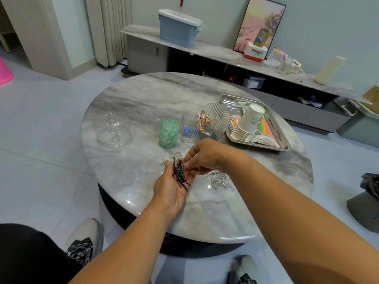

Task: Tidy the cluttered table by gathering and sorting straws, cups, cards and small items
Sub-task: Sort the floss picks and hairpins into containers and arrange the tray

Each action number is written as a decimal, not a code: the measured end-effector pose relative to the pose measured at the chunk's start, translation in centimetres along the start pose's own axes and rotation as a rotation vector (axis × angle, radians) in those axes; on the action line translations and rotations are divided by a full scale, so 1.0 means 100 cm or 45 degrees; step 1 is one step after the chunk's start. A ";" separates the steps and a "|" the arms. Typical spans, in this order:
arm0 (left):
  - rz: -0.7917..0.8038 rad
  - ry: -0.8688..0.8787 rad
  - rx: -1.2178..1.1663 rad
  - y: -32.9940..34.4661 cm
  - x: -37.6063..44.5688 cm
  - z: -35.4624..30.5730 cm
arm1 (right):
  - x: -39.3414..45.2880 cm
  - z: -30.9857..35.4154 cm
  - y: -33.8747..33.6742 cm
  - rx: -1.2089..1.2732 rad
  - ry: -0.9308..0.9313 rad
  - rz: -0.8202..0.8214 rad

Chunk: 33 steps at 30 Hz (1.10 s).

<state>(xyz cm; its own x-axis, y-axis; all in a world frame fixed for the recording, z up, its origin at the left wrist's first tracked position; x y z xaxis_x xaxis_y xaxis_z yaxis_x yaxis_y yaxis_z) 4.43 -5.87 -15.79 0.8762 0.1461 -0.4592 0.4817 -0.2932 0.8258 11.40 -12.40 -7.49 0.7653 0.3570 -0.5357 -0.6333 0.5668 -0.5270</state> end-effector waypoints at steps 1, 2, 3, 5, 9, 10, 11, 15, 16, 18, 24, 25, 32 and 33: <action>0.002 0.001 -0.004 0.000 0.000 0.000 | 0.001 0.000 0.002 0.029 0.011 -0.007; 0.002 0.000 -0.001 0.000 0.000 0.000 | 0.001 0.000 0.000 0.021 0.011 -0.025; -0.004 -0.002 0.010 -0.001 0.000 0.000 | 0.001 0.000 -0.010 -0.046 -0.014 -0.077; -0.025 -0.009 0.042 -0.003 0.001 0.001 | -0.001 -0.001 -0.044 -0.433 -0.117 -0.272; -0.031 0.008 0.061 -0.004 0.002 0.001 | -0.006 -0.030 -0.064 -0.943 -0.117 -0.253; -0.032 0.010 0.063 -0.005 0.003 0.000 | -0.005 -0.037 -0.060 -0.990 -0.108 -0.211; -0.031 0.008 0.063 -0.005 0.003 0.001 | -0.004 -0.042 -0.057 -1.026 -0.118 -0.195; -0.032 0.009 0.058 -0.005 0.003 0.001 | 0.002 -0.031 -0.052 -1.121 -0.322 -0.275; -0.030 0.007 0.055 -0.004 0.003 0.001 | 0.003 -0.028 -0.050 -1.171 -0.376 -0.295; -0.028 0.004 0.052 -0.004 0.002 0.001 | 0.004 -0.025 -0.042 -1.258 -0.446 -0.313; -0.038 0.009 0.065 -0.004 0.002 0.001 | 0.014 -0.021 -0.027 -1.374 -0.418 -0.313; -0.039 0.011 0.069 -0.003 0.002 0.001 | 0.015 -0.020 -0.027 -1.389 -0.413 -0.315; -0.049 0.006 0.067 -0.004 0.001 0.001 | 0.020 -0.018 -0.025 -1.527 -0.346 -0.298; -0.048 0.007 0.070 -0.004 0.002 0.001 | 0.019 -0.017 -0.024 -1.564 -0.354 -0.301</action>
<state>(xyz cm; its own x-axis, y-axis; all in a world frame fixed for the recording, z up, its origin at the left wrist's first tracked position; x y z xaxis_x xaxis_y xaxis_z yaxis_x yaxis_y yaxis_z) 4.36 -5.80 -16.24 0.8576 0.1631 -0.4877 0.5130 -0.3388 0.7887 14.15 -14.34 -8.42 0.7772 0.5688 -0.2692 -0.0555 -0.3641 -0.9297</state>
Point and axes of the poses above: each hand's wrist, its own x-axis towards the middle knuckle, its own y-axis out of the palm, z = x × y, the point moved 9 cm from there along x, towards the middle knuckle, and after that the axes turned 3 degrees about -z, right-handed, at the moved point
